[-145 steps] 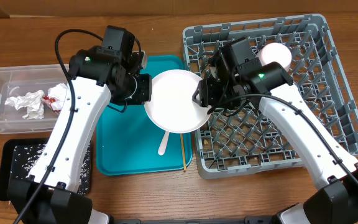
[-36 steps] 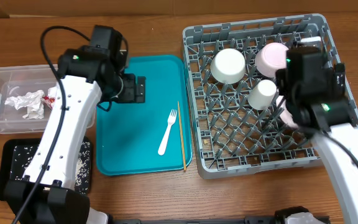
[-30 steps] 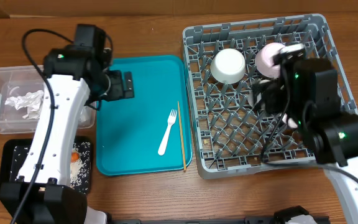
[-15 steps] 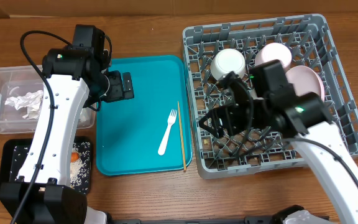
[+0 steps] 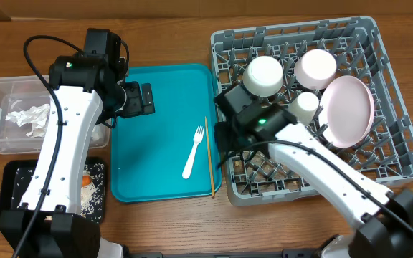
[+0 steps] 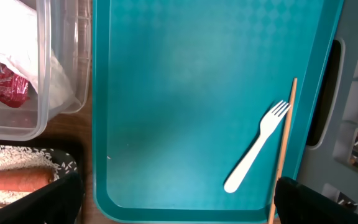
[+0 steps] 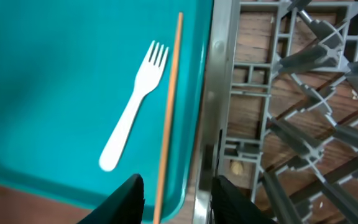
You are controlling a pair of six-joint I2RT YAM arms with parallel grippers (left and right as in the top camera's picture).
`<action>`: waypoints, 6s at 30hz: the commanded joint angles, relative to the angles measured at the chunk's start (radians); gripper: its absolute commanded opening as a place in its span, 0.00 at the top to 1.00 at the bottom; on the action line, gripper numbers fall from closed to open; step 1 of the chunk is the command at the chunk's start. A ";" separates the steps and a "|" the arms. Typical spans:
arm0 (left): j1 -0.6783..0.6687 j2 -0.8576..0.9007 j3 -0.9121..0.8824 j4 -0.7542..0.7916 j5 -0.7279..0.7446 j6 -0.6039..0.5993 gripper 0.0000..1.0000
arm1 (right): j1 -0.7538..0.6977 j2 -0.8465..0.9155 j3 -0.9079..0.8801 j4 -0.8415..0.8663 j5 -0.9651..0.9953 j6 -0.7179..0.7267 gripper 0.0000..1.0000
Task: Sort waste into correct bins and load items into the dishwasher
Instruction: 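Stand the plate upright in the rack's right side and open the right gripper, then move the right gripper over the teal tray to the white fork, then close the right gripper on the white fork handle and lift it, then carry the fork into the rack center and release it upright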
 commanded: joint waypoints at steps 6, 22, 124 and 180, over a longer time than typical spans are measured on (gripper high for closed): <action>-0.007 -0.015 0.018 0.001 0.007 -0.018 0.00 | 0.006 0.113 0.011 0.027 0.094 0.091 0.65; -0.007 -0.015 0.018 0.001 0.007 -0.018 0.00 | 0.006 0.122 0.013 0.201 0.079 0.148 0.96; 0.328 -0.015 0.165 0.023 -0.026 -0.025 0.00 | 0.251 0.497 0.169 0.159 0.232 0.665 0.78; 0.328 -0.015 0.165 0.023 -0.026 -0.025 0.00 | -0.086 0.074 0.331 -0.362 0.286 -0.019 0.96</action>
